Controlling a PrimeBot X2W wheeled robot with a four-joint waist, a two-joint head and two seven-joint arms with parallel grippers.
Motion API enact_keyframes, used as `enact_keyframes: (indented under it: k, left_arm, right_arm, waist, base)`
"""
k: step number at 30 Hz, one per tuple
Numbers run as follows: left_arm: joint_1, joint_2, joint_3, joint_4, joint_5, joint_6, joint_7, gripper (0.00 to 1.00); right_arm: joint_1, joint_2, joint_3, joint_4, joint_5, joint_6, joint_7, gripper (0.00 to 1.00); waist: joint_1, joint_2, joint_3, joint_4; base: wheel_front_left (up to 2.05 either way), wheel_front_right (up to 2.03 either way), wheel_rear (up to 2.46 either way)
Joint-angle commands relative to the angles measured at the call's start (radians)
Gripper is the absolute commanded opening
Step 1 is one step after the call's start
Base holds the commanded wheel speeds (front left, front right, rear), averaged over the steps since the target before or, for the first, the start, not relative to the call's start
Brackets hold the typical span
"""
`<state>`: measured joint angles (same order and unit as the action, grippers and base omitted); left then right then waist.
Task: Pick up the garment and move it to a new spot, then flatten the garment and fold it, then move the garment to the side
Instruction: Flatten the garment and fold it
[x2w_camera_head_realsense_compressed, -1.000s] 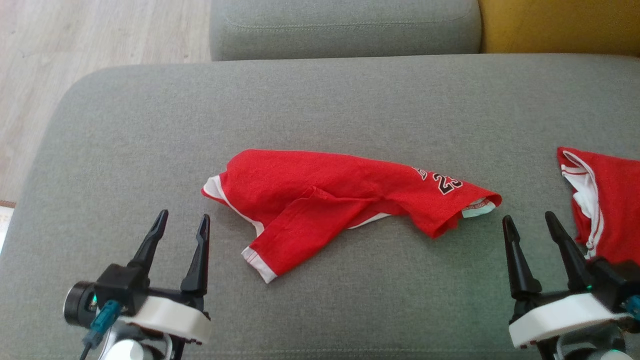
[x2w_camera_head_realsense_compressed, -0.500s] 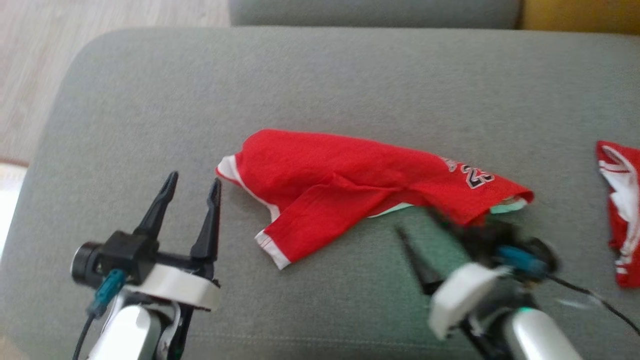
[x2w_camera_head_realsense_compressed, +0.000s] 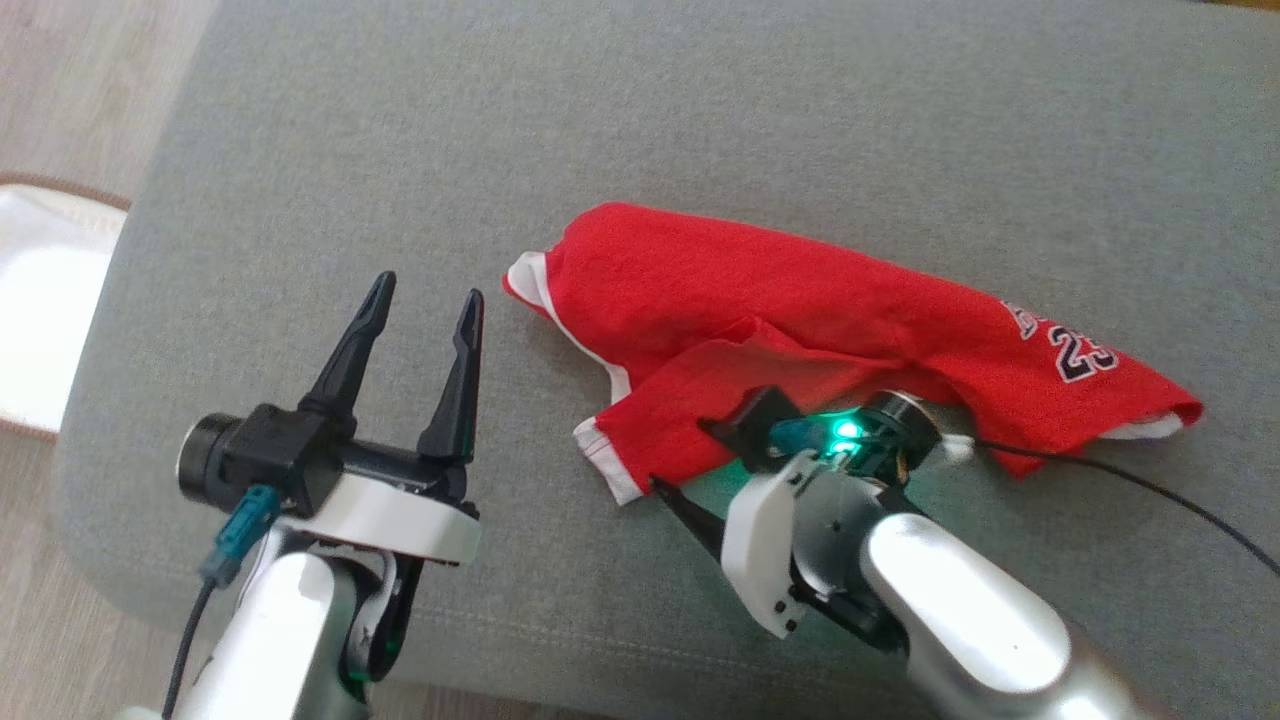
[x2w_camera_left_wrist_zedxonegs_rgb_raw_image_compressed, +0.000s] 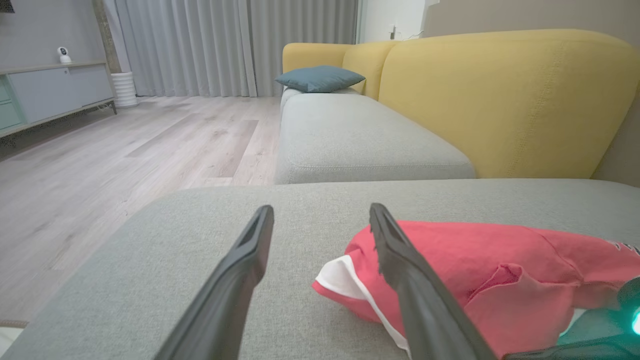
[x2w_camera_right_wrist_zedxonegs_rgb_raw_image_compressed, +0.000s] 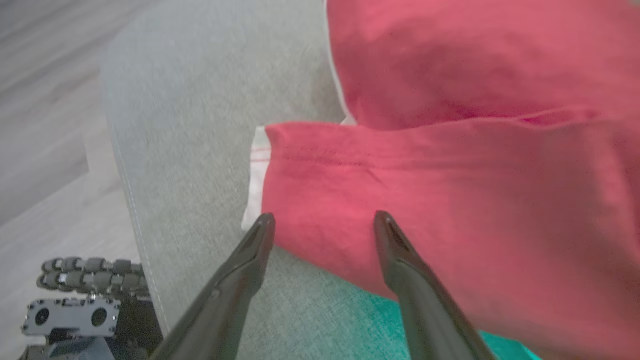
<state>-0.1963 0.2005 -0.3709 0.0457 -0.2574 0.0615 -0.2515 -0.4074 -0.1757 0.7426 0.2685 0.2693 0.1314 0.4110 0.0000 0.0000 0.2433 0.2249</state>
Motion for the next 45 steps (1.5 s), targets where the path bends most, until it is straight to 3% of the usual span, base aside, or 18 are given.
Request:
enact_keyframes:
  k: [1, 5, 7, 8, 16, 22, 23, 34, 39, 40, 41, 42, 45]
  left_arm:
    - [-0.045, 0.006, 0.048, -0.025, 0.009, -0.005, -0.010, 1.00]
    - [-0.047, -0.012, 0.061, -0.022, 0.021, -0.018, -0.010, 1.00]
    - [-0.048, -0.019, 0.067, -0.019, 0.028, -0.025, -0.010, 1.00]
    - [-0.049, -0.022, 0.070, -0.018, 0.031, -0.029, -0.010, 1.00]
    - [-0.032, -0.034, 0.105, -0.011, 0.059, -0.048, -0.010, 1.00]
    - [-0.015, -0.036, 0.119, -0.010, 0.071, -0.058, -0.010, 1.00]
    - [-0.015, -0.036, 0.119, -0.010, 0.071, -0.058, -0.010, 1.00]
    - [0.000, -0.036, 0.123, -0.009, 0.087, -0.074, -0.010, 1.00]
    - [0.004, -0.036, 0.126, -0.008, 0.090, -0.076, -0.010, 1.00]
    - [0.006, -0.035, 0.127, -0.007, 0.090, -0.076, -0.010, 1.00]
    - [0.008, -0.035, 0.127, -0.007, 0.090, -0.076, -0.010, 1.00]
    - [0.010, -0.034, 0.129, -0.007, 0.090, -0.076, -0.010, 1.00]
    - [0.017, -0.032, 0.130, -0.006, 0.090, -0.075, -0.010, 1.00]
  right_arm:
    - [-0.040, 0.008, 0.038, 0.002, 0.005, -0.001, 0.011, 1.00]
    - [-0.099, 0.020, 0.112, 0.100, 0.033, -0.001, 0.041, 0.99]
    - [-0.118, 0.026, 0.135, 0.131, 0.050, -0.001, 0.035, 0.25]
    - [-0.124, 0.028, 0.143, 0.141, 0.061, -0.001, 0.027, 0.00]
    - [-0.091, 0.033, 0.029, 0.040, 0.111, -0.001, -0.165, 0.00]
    - [-0.001, 0.046, -0.164, -0.100, 0.093, -0.001, -0.241, 0.00]
    - [-0.001, 0.046, -0.164, -0.100, 0.093, -0.001, -0.241, 0.00]
    - [0.252, 0.094, -0.628, -0.313, -0.014, -0.001, -0.247, 0.00]
    - [0.381, 0.114, -0.739, -0.313, -0.027, -0.001, -0.233, 0.00]
    - [0.396, 0.118, -0.744, -0.306, -0.018, -0.001, -0.237, 0.11]
    - [0.407, 0.120, -0.746, -0.299, -0.014, -0.001, -0.242, 0.49]
    - [0.412, 0.121, -0.748, -0.296, -0.012, -0.001, -0.253, 1.00]
    - [0.418, 0.124, -0.753, -0.303, -0.008, -0.001, -0.296, 1.00]
  waist:
    - [0.0000, 0.0000, 0.018, 0.015]
    - [0.0000, 0.0000, 0.031, 0.018]
    - [0.0000, 0.0000, 0.036, 0.017]
    - [0.0000, 0.0000, 0.037, 0.016]
    - [0.0000, 0.0000, 0.010, -0.028]
    - [0.0000, 0.0000, -0.019, -0.075]
    - [0.0000, 0.0000, -0.019, -0.075]
    - [0.0000, 0.0000, -0.033, -0.136]
    - [0.0000, 0.0000, -0.035, -0.152]
    - [0.0000, 0.0000, -0.036, -0.157]
    - [0.0000, 0.0000, -0.036, -0.160]
    - [0.0000, 0.0000, -0.036, -0.163]
    - [0.0000, 0.0000, -0.040, -0.171]
  base:
    - [0.00, 0.00, 0.00]
    - [0.00, 0.00, 0.00]
    - [0.00, 0.00, 0.00]
    - [0.00, 0.00, 0.00]
    - [0.00, 0.00, 0.00]
    - [0.00, 0.00, 0.00]
    - [0.00, 0.00, 0.00]
    - [0.00, 0.00, 0.00]
    - [0.00, 0.00, 0.00]
    - [0.00, 0.00, 0.00]
    - [0.00, 0.00, 0.00]
    - [0.00, 0.00, 0.00]
    - [0.00, 0.00, 0.00]
